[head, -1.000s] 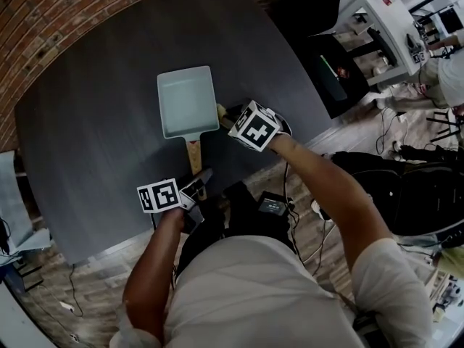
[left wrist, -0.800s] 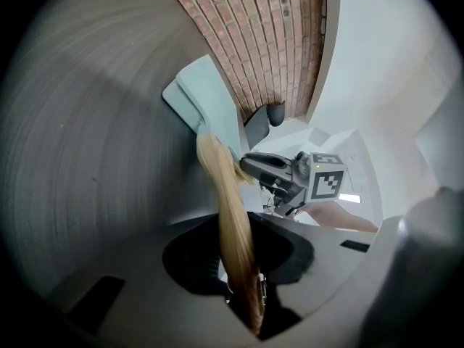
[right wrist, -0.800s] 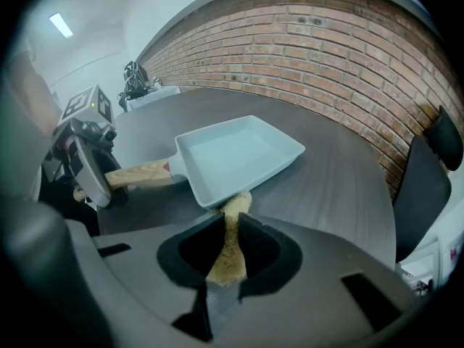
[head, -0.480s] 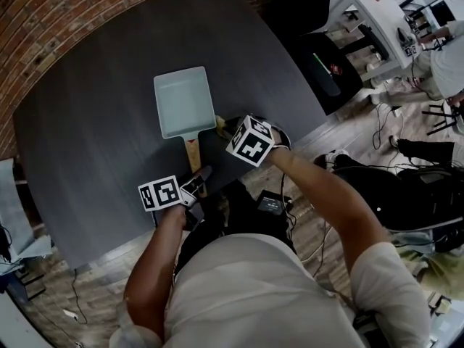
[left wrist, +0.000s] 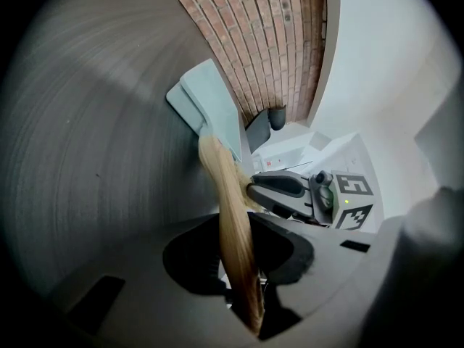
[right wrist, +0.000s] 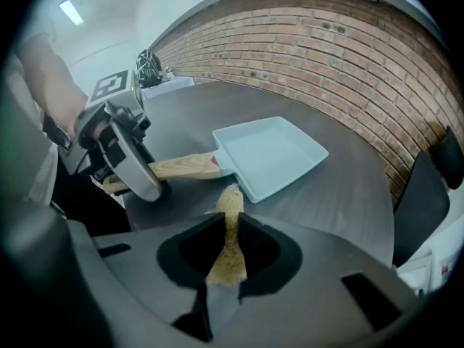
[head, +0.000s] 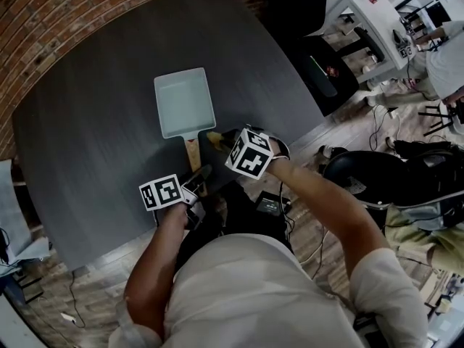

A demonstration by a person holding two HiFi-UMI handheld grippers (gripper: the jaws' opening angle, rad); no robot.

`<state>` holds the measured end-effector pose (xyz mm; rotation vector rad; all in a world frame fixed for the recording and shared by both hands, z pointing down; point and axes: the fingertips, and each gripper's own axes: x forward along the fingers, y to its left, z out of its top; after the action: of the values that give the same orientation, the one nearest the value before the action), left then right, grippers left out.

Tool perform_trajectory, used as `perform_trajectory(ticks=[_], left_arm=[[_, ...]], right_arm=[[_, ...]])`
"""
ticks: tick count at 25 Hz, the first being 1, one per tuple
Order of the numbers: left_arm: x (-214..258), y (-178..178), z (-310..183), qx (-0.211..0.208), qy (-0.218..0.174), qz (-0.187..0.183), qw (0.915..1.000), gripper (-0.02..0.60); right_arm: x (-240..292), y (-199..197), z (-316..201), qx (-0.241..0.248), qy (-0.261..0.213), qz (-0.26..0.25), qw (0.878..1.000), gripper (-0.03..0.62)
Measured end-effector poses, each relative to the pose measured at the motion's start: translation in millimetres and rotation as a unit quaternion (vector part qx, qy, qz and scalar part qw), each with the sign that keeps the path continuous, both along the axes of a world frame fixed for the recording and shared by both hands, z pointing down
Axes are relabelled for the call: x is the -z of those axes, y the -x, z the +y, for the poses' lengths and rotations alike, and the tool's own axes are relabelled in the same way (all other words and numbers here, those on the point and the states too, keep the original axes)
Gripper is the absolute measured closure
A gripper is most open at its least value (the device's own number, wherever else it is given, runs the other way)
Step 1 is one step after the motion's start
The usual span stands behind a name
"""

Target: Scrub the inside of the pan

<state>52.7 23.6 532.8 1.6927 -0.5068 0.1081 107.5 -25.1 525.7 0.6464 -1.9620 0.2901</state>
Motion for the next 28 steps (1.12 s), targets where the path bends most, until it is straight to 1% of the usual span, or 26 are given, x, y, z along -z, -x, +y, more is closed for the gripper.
perform_trajectory(ticks=[5,9,18,22,24,28], left_arm=[[0.5,-1.8,0.6,0.002,0.000,-0.001,1.0000,0.488],[-0.1,-0.1,4.8,0.000,0.000,-0.001,1.0000,0.488],[-0.5,8.3,13.0,-0.010,0.000,0.005,0.9999,0.489],[-1.6,14.6,18.2,-0.022,0.001,0.006,0.9997,0.489],[-1.7,18.8,24.1,-0.032,0.001,0.005,0.9995,0.489],[-0.2,26.1,38.6,-0.055,0.003,0.004,0.9985,0.489]], right_arm=[[1.0,24.6,-8.5,0.009,-0.020,0.002,1.000,0.528],[-6.2,24.5,-16.1,-0.006,-0.029,0.015,0.999,0.528],[-14.3,3.8,-10.4,-0.024,-0.023,0.036,0.999,0.526],[-15.3,-13.0,-7.7,-0.031,-0.026,0.050,0.998,0.526],[-13.3,-26.2,-9.8,-0.052,-0.030,0.050,0.997,0.528],[-2.5,-50.0,-23.0,-0.101,-0.031,0.036,0.994,0.528]])
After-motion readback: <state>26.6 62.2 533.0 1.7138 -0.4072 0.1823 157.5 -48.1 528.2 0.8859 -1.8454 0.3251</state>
